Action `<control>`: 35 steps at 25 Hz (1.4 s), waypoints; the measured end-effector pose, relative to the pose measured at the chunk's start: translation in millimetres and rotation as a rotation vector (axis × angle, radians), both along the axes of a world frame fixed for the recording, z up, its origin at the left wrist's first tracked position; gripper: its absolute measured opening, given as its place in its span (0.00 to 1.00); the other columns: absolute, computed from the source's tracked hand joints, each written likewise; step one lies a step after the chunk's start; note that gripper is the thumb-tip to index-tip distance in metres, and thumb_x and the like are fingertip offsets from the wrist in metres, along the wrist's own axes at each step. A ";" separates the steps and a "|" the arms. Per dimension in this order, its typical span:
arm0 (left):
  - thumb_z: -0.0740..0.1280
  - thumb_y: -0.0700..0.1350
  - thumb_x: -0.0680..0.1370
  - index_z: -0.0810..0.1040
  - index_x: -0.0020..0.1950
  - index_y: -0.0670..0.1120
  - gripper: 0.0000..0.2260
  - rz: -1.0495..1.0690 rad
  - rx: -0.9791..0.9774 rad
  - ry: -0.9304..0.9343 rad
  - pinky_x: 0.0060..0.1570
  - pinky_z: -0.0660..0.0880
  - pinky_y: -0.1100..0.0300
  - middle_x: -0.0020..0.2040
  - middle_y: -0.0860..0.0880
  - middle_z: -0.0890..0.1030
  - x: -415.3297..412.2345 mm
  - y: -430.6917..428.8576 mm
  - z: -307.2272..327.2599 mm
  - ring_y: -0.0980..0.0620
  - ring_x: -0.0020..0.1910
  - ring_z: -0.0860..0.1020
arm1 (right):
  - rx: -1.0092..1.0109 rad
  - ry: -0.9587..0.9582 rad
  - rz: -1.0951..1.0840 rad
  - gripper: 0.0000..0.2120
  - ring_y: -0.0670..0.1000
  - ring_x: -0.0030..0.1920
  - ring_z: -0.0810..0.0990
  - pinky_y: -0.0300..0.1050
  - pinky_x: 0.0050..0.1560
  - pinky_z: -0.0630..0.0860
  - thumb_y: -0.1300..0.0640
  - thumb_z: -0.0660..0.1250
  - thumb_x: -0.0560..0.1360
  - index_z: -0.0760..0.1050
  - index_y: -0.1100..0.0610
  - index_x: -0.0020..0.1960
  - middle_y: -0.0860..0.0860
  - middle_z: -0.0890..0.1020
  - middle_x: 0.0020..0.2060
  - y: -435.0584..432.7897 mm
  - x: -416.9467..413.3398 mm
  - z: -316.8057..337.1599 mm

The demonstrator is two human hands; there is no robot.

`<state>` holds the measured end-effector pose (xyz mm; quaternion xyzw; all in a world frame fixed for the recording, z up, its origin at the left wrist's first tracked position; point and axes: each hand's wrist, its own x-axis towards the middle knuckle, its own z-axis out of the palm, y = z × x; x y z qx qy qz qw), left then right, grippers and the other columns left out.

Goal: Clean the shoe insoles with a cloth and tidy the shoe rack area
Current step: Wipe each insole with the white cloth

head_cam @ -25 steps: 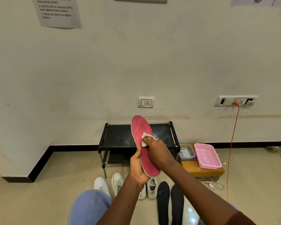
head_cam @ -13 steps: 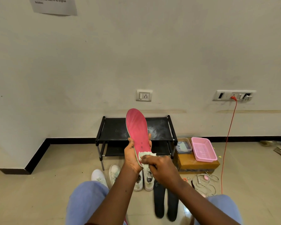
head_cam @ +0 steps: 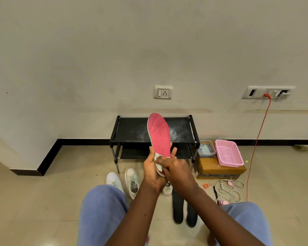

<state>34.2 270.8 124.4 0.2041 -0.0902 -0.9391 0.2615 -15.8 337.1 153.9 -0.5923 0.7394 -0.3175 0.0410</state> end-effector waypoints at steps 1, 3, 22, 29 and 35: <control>0.54 0.59 0.79 0.74 0.63 0.40 0.25 -0.006 0.001 -0.002 0.64 0.69 0.52 0.57 0.43 0.80 0.2 1.3 -0.9 0.44 0.61 0.75 | -0.018 0.007 -0.025 0.13 0.53 0.51 0.82 0.43 0.54 0.76 0.66 0.63 0.72 0.81 0.58 0.53 0.53 0.83 0.52 0.3 3.1 -0.5; 0.56 0.59 0.79 0.72 0.64 0.40 0.26 -0.022 0.026 0.019 0.54 0.76 0.54 0.57 0.43 0.80 3.0 -0.3 0.0 0.45 0.53 0.80 | -0.130 0.076 -0.018 0.12 0.51 0.45 0.84 0.41 0.47 0.78 0.63 0.63 0.69 0.83 0.59 0.47 0.52 0.85 0.45 5.8 7.8 -3.4; 0.53 0.55 0.81 0.72 0.68 0.46 0.21 -0.028 -0.033 -0.059 0.47 0.80 0.50 0.61 0.41 0.79 5.9 15.4 1.0 0.43 0.58 0.78 | 0.125 0.065 -0.140 0.17 0.54 0.65 0.72 0.49 0.64 0.70 0.60 0.56 0.80 0.69 0.55 0.68 0.50 0.70 0.68 -17.4 -36.5 3.3; 0.55 0.56 0.79 0.73 0.64 0.40 0.23 -0.020 0.044 -0.033 0.54 0.77 0.54 0.51 0.42 0.81 2.7 13.4 -4.7 0.47 0.50 0.80 | -0.163 0.160 -0.055 0.13 0.52 0.45 0.84 0.42 0.45 0.78 0.63 0.69 0.62 0.83 0.60 0.46 0.55 0.85 0.45 14.9 -8.2 -17.8; 0.53 0.57 0.80 0.70 0.67 0.42 0.24 0.034 0.040 -0.014 0.50 0.78 0.56 0.54 0.43 0.81 0.4 5.6 -4.6 0.47 0.51 0.78 | -0.208 0.019 -0.023 0.15 0.49 0.41 0.84 0.39 0.48 0.79 0.56 0.59 0.73 0.83 0.60 0.42 0.53 0.85 0.40 37.4 1.7 -19.6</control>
